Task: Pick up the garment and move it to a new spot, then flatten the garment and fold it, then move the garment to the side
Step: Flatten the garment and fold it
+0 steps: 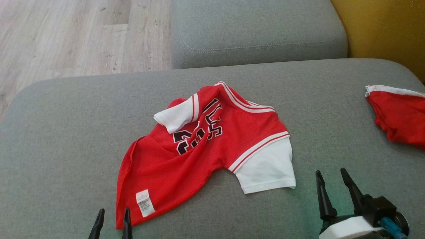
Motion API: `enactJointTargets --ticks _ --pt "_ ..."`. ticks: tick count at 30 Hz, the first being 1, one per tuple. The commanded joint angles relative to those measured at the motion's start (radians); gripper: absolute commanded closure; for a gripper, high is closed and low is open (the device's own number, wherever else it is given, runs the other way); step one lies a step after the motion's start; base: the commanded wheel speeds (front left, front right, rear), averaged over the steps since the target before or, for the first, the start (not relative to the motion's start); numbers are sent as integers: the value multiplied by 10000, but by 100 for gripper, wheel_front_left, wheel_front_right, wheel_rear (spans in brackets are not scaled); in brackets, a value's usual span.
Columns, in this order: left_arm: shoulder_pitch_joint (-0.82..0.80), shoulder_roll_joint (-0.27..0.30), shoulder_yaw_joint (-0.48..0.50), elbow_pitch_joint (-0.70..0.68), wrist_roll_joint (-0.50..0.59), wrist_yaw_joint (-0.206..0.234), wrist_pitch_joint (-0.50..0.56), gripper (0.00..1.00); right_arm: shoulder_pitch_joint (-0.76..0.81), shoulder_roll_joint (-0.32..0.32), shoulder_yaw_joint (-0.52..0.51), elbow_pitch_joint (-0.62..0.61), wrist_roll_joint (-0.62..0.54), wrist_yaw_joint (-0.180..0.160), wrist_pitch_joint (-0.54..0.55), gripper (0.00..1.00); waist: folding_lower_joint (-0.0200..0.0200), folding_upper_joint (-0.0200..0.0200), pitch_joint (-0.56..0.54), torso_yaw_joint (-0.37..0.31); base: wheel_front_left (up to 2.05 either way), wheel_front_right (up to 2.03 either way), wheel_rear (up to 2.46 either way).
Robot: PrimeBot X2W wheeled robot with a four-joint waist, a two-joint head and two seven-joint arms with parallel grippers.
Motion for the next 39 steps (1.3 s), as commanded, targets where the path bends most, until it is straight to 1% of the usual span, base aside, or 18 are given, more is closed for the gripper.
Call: enactJointTargets --ticks 1,7,12,15,18,23,31,39 --pt "-552 -63 415 -233 97 -44 -108 0 -275 -56 238 -269 45 67 -111 0 0 0 10 6 0 0 0" --pt "-609 -80 405 -185 203 -127 -108 0 -345 -56 300 -329 15 67 -111 0 0 0 52 21 0 0 0" --pt "-771 -85 154 -90 406 -184 -108 0 -667 -56 461 -645 -64 67 -111 0 0 0 127 -1 0 0 0" --pt "-897 -85 -53 603 562 -155 -76 0 -923 -56 829 -252 -235 67 98 0 0 0 179 -30 0 0 0" --pt "-1149 -63 -102 1349 664 13 191 0 -1210 -56 1112 290 -475 67 675 0 0 0 246 -62 0 0 0" --pt "-1581 -53 -106 2083 679 263 377 0 -1638 -56 1202 1029 -652 67 1287 0 0 0 389 -63 0 0 0" --pt "-1962 -7 -95 2605 637 454 318 0 -2021 -56 1421 1574 -585 67 1532 0 0 0 558 12 0 0 0" --pt "-2165 80 -163 2907 605 489 352 0 -2268 -56 1381 1926 -682 67 1671 0 0 0 731 17 0 0 0"
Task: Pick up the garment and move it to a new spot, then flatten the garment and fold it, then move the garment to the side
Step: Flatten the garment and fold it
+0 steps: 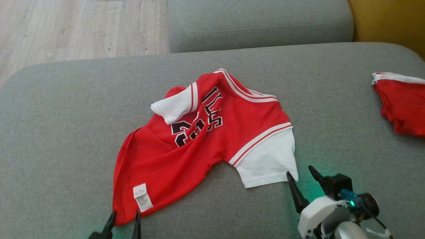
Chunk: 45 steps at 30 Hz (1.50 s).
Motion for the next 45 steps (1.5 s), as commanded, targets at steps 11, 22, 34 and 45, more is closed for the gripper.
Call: enactJointTargets --ticks 11,22,34,45 --pt "-808 213 176 307 -101 148 68 0 -980 -50 475 351 48 67 295 0 -1 0 267 53 0 0 0" --pt "-1076 240 39 728 -258 130 121 0 -1228 -50 616 735 141 67 414 0 -1 0 530 84 0 0 0" --pt "-1166 165 -291 1300 -465 -7 413 100 -1494 -50 975 1420 537 67 1014 45 -1 0 611 82 0 0 0" --pt "-1046 101 -314 1228 -934 -120 586 100 -1694 -50 1021 1438 1602 67 859 100 -1 0 370 81 0 0 0"
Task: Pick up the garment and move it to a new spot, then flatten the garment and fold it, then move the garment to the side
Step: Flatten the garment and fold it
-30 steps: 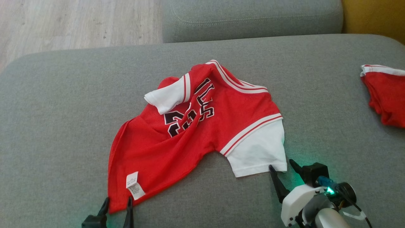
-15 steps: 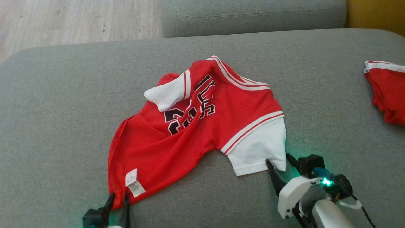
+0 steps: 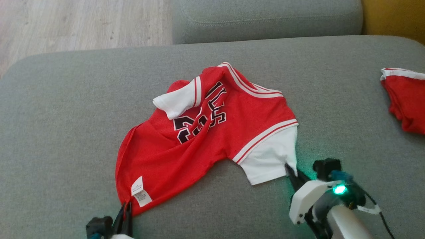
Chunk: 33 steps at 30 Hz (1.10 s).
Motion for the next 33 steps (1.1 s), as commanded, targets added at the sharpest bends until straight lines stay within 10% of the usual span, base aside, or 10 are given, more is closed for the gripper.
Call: enactJointTargets --ticks 1,8,21,33 --pt "104 -13 295 -177 -173 -82 158 100 -233 -31 46 -379 168 67 -164 100 0 0 -83 -14 0 0 0" --pt "568 -16 723 -3665 -1348 -347 1111 100 -175 -174 -1119 -2774 642 67 42 100 0 0 -504 -66 0 0 0" --pt "382 833 1529 -12830 -4135 -225 5019 100 -437 -1090 -2592 -11342 2407 67 3635 100 0 0 -861 -710 0 0 0" --pt "-4266 2052 1898 -11303 -4939 324 7409 100 -3900 -1856 -2927 -10798 2931 67 5819 100 0 0 463 -910 0 0 0"
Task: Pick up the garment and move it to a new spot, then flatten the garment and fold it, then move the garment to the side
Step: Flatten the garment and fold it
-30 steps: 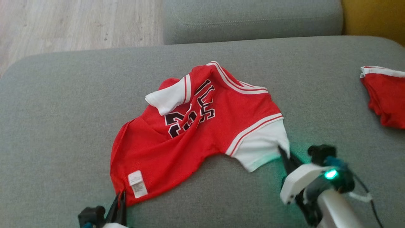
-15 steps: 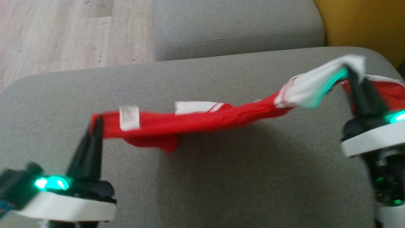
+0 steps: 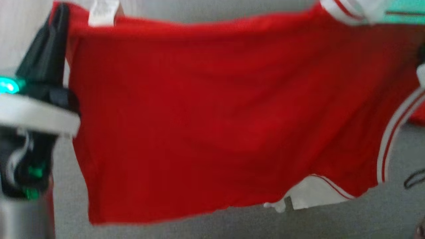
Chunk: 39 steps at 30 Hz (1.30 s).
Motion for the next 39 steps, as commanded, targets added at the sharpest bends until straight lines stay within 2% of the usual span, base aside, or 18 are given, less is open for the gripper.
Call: enactJointTargets --ticks 1,3,4,8,12,15,19,22,26,31,35,39 --pt "-1340 418 333 576 36 23 164 100 -1020 -153 287 283 21 67 104 100 0 0 983 17 0 0 0" --pt "-2196 498 221 1571 188 -77 79 100 -1693 -119 448 944 -40 67 -38 100 0 0 1448 39 0 0 0" --pt "-2196 498 221 1571 188 -77 79 100 -1693 -119 448 944 -40 67 -38 100 0 0 1448 39 0 0 0" --pt "-4020 481 -88 3662 858 -233 -620 100 -3306 47 675 2649 -625 67 -745 100 0 0 2238 66 0 0 0" --pt "-6092 181 -246 5452 1512 -340 -2148 100 -5103 489 703 4278 -1419 67 -2111 100 0 0 3006 97 0 0 0" --pt "-7187 222 -528 6577 2195 -526 -3364 100 -6044 911 647 5150 -1734 67 -3212 100 0 0 3330 61 0 0 0" --pt "-7663 93 -708 7907 2488 -691 -4704 100 -6121 1239 799 6049 -1773 67 -3982 100 0 0 3591 -40 0 0 0" --pt "-7104 43 -942 8589 2508 -847 -5416 100 -5237 1167 1163 6382 -1770 67 -4315 100 0 0 3561 -74 0 0 0" --pt "-5565 6 -1165 9019 2335 -959 -6058 100 -3363 957 1374 6375 -1609 67 -4613 100 0 0 3426 -150 0 0 0" --pt "-2286 -131 -1693 8726 2282 -1020 -6997 100 283 556 1710 5734 -1285 67 -4715 100 0 0 2911 -89 0 0 0" --pt "-52 -295 -1813 8222 2146 -891 -7360 100 2776 406 1616 5107 -1419 67 -4562 100 0 0 2464 -55 0 0 0" --pt "2089 -399 -1968 7386 2164 -514 -7434 100 4646 403 1621 4324 -1781 67 -4295 100 0 0 2140 -72 0 0 0"
